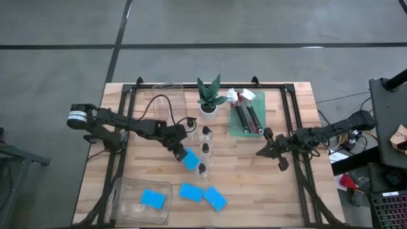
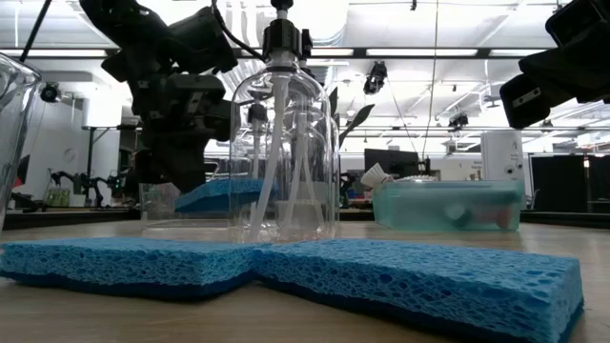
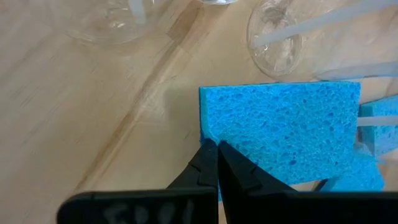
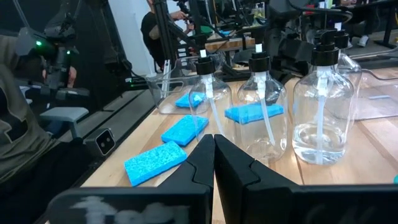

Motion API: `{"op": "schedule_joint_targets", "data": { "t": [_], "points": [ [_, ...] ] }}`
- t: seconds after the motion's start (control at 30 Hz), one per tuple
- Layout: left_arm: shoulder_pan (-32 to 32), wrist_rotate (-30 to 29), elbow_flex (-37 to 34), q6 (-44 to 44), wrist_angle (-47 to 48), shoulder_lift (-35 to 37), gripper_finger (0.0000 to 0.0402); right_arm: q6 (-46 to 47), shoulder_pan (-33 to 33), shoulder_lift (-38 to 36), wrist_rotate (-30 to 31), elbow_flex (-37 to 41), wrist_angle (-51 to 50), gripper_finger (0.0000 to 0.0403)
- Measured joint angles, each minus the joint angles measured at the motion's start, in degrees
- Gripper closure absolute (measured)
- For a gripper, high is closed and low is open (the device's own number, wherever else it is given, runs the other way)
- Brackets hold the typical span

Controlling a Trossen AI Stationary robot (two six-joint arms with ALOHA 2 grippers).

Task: Pick & Place Kitchen Sink Supplies
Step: Put the blue sponge into the bottom transparent bin

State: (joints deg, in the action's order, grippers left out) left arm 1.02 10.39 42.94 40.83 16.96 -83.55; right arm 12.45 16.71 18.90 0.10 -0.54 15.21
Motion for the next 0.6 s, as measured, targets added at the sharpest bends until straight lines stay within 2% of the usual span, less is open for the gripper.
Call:
{"op": "schedule_joint_targets", "data": {
  "t": [0.17,0.3,0.4,0.6],
  "points": [
    [0.0,4.7,0.0,1.2,4.4,-0.1,0.0401,0.0,0.0,0.0,0.0,0.0,0.0,0.0394],
    [-0.6,5.6,0.0,0.8,8.4,-0.1,0.0401,0.0,0.0,0.0,0.0,0.0,0.0,0.0394],
    [-2.0,8.4,0.0,0.9,10.9,-0.1,0.0401,0.0,0.0,0.0,0.0,0.0,0.0,0.0394],
    [-3.4,8.5,-0.1,1.3,13.7,-0.1,0.0401,0.0,0.0,0.0,0.0,0.0,0.0,0.0394]
  ]
}}
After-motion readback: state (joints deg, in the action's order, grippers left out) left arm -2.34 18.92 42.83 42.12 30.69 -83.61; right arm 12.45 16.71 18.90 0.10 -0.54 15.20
